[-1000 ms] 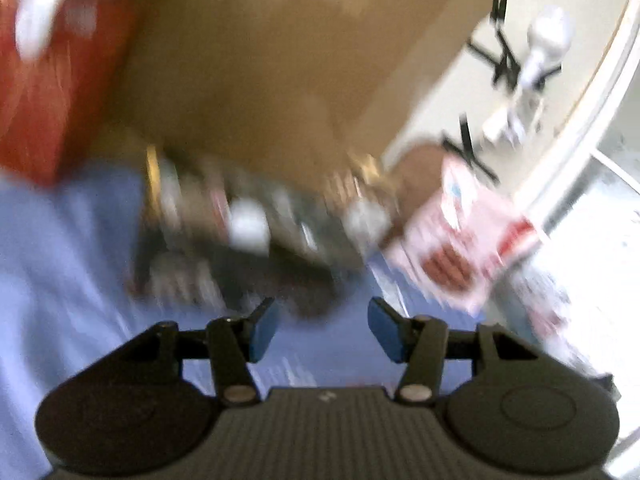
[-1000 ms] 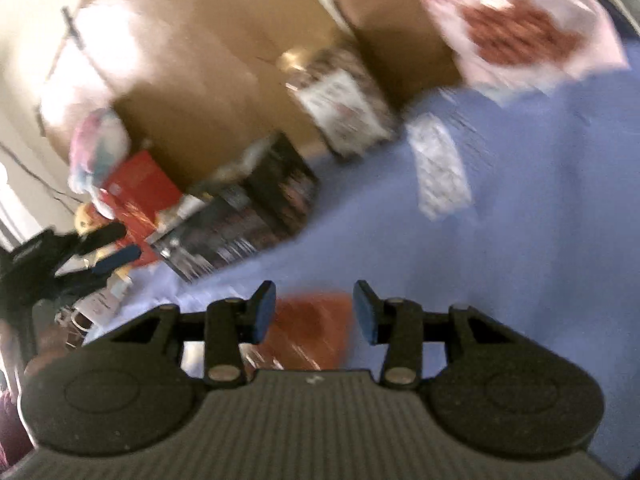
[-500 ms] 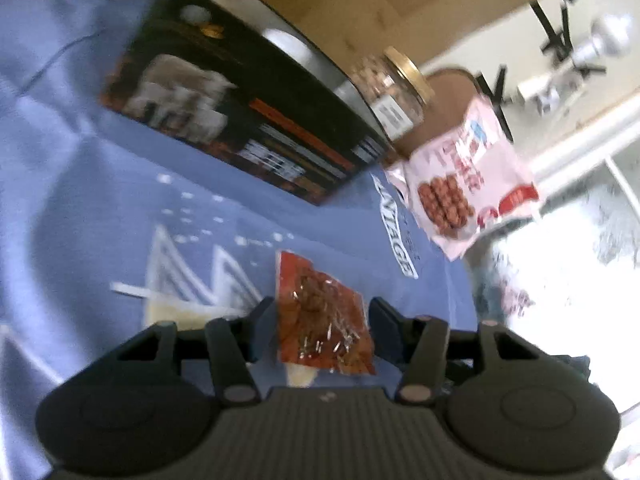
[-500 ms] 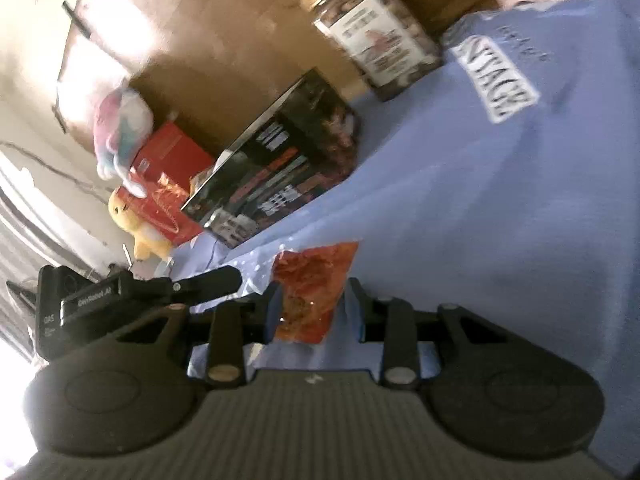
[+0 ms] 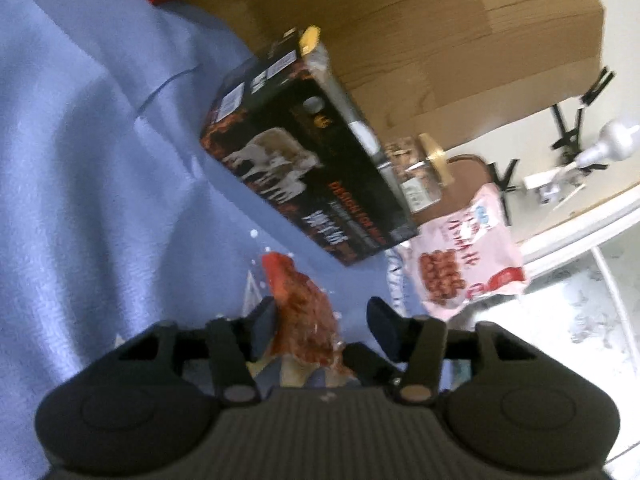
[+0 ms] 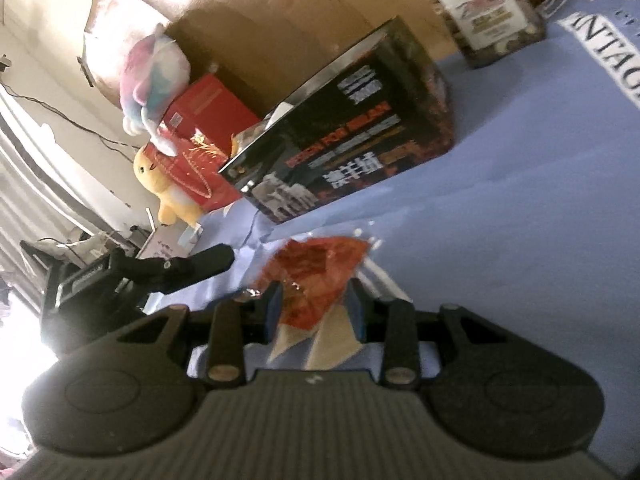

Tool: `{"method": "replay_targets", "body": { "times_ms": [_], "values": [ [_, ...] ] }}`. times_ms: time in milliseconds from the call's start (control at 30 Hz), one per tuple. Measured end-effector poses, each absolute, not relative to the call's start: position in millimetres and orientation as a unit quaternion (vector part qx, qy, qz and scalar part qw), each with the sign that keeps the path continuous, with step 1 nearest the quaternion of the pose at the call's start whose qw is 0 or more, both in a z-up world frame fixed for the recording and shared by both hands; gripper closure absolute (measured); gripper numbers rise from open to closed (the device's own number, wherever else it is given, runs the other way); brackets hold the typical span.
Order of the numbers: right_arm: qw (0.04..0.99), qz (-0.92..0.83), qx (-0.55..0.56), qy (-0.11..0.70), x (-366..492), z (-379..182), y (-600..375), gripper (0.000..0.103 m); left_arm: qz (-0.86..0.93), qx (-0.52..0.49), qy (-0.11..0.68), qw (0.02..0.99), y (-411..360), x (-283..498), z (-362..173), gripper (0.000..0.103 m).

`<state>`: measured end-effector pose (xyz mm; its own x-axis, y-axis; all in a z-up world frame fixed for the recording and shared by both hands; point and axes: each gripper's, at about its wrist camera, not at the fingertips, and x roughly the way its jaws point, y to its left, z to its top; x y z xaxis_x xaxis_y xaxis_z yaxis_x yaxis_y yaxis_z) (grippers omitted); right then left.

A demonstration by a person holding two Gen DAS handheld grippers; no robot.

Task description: Organize snacks

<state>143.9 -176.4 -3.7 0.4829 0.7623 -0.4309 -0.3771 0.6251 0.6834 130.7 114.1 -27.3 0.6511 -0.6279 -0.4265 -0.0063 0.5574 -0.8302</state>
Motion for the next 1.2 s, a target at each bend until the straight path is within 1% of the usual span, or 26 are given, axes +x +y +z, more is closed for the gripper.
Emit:
{"method": "replay_targets", "body": {
  "times_ms": [67, 100, 133, 167, 333, 400, 500, 1200],
  "values": [
    [0.821, 0.355, 0.252, 0.369, 143.2, -4.4, -171.7, 0.067, -0.194, -0.413, 0.371, 0.809, 110.5, 131.0, -27.9, 0.063],
    [0.821, 0.361, 0.245, 0.368, 142.0, -4.2, -169.2, 0.068, -0.194, -0.408, 0.374, 0.81, 108.5, 131.4, -28.3, 0.073],
    [0.822, 0.364, 0.237, 0.368, 140.8, -3.2, -166.4, 0.068, -0.196, -0.406, 0.381, 0.807, 106.6, 133.2, -31.2, 0.079],
    [0.824, 0.366, 0.231, 0.366, 139.5, -2.4, -164.9, 0.068, -0.2, -0.408, 0.382, 0.805, 106.3, 133.6, -34.9, 0.08],
    [0.83, 0.363, 0.222, 0.361, 137.1, -1.8, -163.6, 0.07, -0.209, -0.401, 0.372, 0.811, 106.1, 130.9, -36.3, 0.08],
    [0.834, 0.363, 0.214, 0.356, 134.5, -0.5, -162.2, 0.073, -0.213, -0.399, 0.368, 0.812, 105.8, 129.8, -36.8, 0.08],
    [0.842, 0.362, 0.202, 0.346, 130.0, 1.2, -160.4, 0.075, -0.221, -0.389, 0.358, 0.819, 103.7, 127.8, -37.1, 0.08],
    [0.849, 0.358, 0.191, 0.338, 128.6, 2.2, -159.6, 0.076, -0.227, -0.38, 0.35, 0.825, 101.3, 126.4, -36.6, 0.08]
  ]
}}
